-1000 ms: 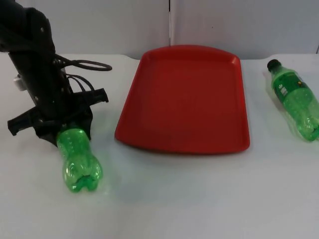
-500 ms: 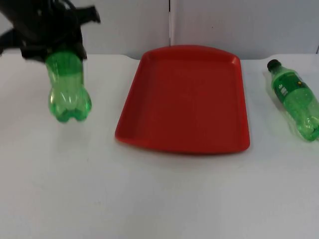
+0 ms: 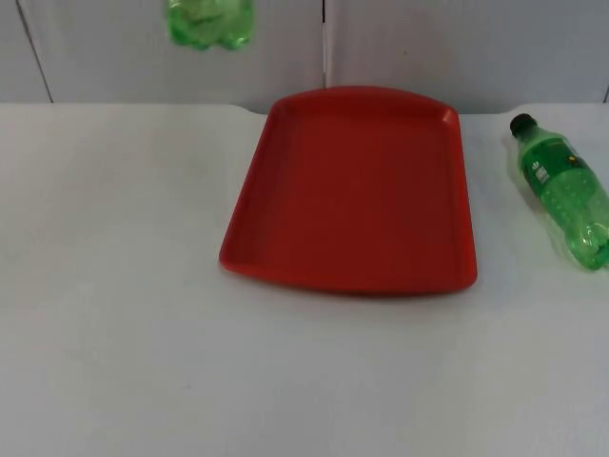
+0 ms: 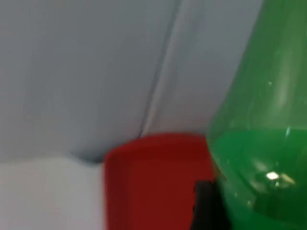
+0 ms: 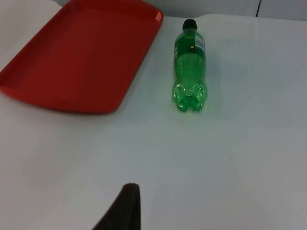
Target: Place the bottle upright on the tray.
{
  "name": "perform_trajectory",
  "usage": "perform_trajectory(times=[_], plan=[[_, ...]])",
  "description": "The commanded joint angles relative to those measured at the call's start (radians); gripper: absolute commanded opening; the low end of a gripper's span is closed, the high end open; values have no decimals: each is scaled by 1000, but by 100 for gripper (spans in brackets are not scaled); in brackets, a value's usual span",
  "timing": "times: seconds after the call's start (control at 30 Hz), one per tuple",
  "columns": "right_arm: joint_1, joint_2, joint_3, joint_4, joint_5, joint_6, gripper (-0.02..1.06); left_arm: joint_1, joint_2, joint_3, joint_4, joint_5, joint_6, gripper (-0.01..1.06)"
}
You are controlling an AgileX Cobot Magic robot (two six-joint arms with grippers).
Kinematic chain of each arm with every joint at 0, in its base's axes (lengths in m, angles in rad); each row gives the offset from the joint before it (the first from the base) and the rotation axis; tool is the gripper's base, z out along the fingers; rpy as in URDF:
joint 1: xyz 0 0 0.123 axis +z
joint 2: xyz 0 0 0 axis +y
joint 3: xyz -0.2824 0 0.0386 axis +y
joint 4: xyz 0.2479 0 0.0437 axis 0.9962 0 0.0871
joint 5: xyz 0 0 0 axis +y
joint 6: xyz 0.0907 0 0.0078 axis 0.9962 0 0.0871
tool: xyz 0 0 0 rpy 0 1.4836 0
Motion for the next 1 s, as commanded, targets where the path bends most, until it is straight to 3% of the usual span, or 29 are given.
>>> perform_trajectory(times=[0.0, 0.27, 0.4, 0.5, 0.63, 0.67, 0.77, 0.83, 0.93, 0.97], plan=[[-6, -3, 0, 4, -6, -7, 105, -41, -11, -2, -14, -102, 14, 0], [-6, -3, 0, 4, -6, -7, 105, -120, 30, -2, 4, -390, 21, 0], [-6, -3, 0, 4, -6, -7, 105, -129, 68, -2, 77, -488, 14, 0], [-6, -3, 0, 4, -6, -7, 105, -129, 103, -2, 148, -534, 14, 0], [-6, -3, 0, 4, -6, -7, 105, -116, 210, -2, 239, -708, 22, 0], [-6, -3, 0, 4, -6, -7, 105, -116, 210, -2, 239, -708, 22, 0], [-6, -3, 0, 4, -6, -7, 105, -100, 286, -2, 415, -822, 9, 0], [-6, -3, 0, 4, -6, -7, 105, -97, 314, -2, 415, -861, -13, 0], [-6, -3, 0, 4, -6, -7, 105, -69, 411, -2, 411, -998, -96, 0], [-6, -3, 0, 4, -6, -7, 105, -69, 411, -2, 411, -998, -96, 0]])
